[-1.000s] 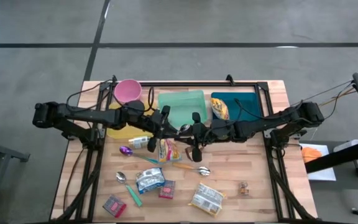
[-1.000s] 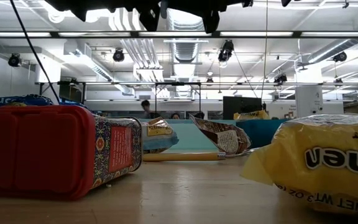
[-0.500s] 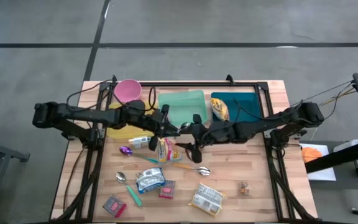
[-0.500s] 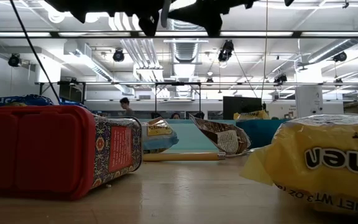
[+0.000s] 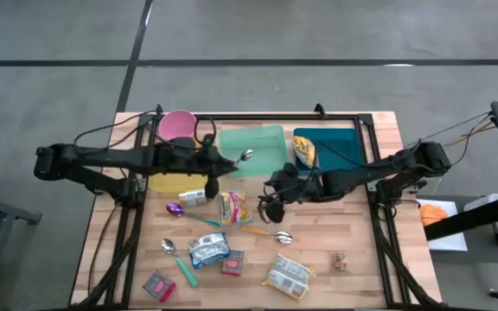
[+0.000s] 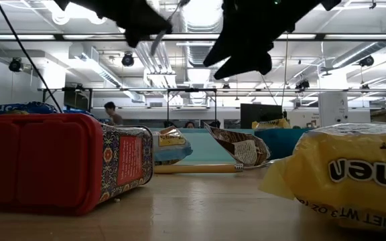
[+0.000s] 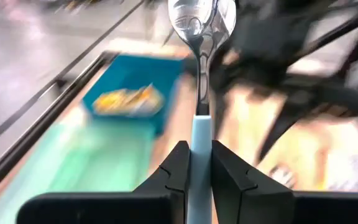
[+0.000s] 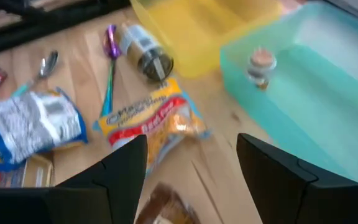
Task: Pick & Place Food Item
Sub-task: Put the light blue spoon into the yellow bin
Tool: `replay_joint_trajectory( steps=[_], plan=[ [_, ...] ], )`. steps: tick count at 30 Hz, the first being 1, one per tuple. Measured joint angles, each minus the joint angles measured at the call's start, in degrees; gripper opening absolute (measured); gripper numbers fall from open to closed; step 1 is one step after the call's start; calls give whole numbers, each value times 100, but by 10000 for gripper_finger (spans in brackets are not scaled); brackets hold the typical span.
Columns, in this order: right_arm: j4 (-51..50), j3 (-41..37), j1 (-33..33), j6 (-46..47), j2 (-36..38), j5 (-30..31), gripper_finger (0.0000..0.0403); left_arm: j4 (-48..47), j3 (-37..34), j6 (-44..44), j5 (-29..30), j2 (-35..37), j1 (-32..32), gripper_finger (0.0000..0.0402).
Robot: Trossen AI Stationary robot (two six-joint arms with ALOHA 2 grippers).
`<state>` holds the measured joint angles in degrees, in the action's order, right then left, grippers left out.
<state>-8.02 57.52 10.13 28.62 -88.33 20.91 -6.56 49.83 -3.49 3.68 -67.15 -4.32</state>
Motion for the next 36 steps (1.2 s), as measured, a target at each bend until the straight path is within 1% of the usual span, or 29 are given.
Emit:
replay_joint_trajectory(
  steps=[4,6,9,13,16,18,23,30,36],
  plan=[
    [-182,0,93,13,0,-18,244,-1544,231,-452,959,145,-29,38],
    [-262,0,151,11,4,-18,244,-2284,336,-646,1261,155,-72,38],
    [-254,-27,261,13,9,-18,244,-3246,379,-1005,1394,170,-212,38],
    [-253,-68,443,5,9,-25,244,-4040,280,-1188,1372,170,-515,38],
    [-253,-115,594,3,9,-25,244,-4310,142,-1338,1158,168,-752,38],
    [-242,-150,687,-3,9,-24,244,-4333,5,-1349,961,169,-902,38],
    [-217,-216,889,-6,9,-2,244,-4309,-358,-1076,428,31,-1214,38],
    [-147,-181,902,-4,9,4,244,-4293,-780,-585,531,-425,-1553,38],
    [-149,-184,986,191,9,-18,244,-4184,-819,-369,521,-900,-1711,38]
  ],
)
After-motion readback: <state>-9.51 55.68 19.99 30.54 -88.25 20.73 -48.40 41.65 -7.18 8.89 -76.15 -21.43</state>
